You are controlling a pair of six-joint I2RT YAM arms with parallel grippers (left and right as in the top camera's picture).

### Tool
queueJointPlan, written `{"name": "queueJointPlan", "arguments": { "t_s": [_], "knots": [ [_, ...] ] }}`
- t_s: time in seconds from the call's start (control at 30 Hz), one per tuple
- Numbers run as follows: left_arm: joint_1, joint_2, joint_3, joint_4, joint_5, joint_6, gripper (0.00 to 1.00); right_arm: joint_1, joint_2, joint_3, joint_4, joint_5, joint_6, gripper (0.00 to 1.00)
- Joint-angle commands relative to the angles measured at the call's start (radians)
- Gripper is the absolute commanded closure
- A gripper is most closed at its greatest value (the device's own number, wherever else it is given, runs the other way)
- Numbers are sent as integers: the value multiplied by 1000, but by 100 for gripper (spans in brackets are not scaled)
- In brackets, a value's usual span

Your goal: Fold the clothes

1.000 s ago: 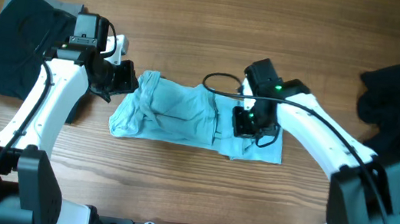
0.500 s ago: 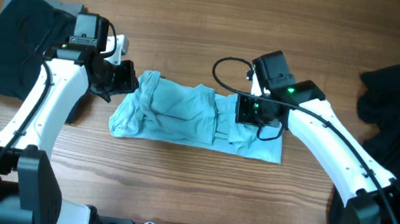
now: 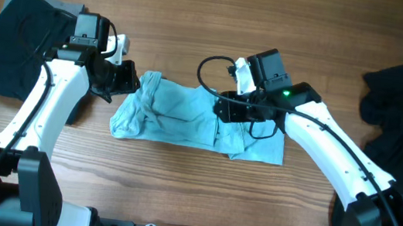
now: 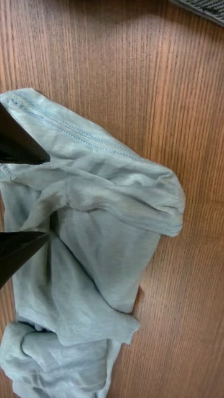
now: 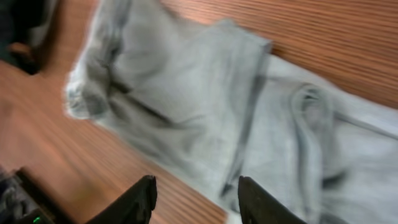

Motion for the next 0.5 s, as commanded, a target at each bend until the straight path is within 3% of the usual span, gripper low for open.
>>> {"name": "queueJointPlan", "arguments": {
  "t_s": [0.0,0.13,0.33,0.4,0.47],
  "knots": [
    [5,-18,17,-15,15,-2,65,-68,-11,16,-98,230,214,79],
    [5,-18,17,-9,15,2,65,-126,-1,-9,-193,187,227,94],
    [5,-18,17,-3,15,1,65,-73,42,-137,-203,79,317,96],
    [5,-18,17,-3,15,1,65,-34,59,-187,-77,-119,298,96],
    [5,-18,17,-3,15,1,65,2,60,-198,145,-370,177,96]
  ]
}}
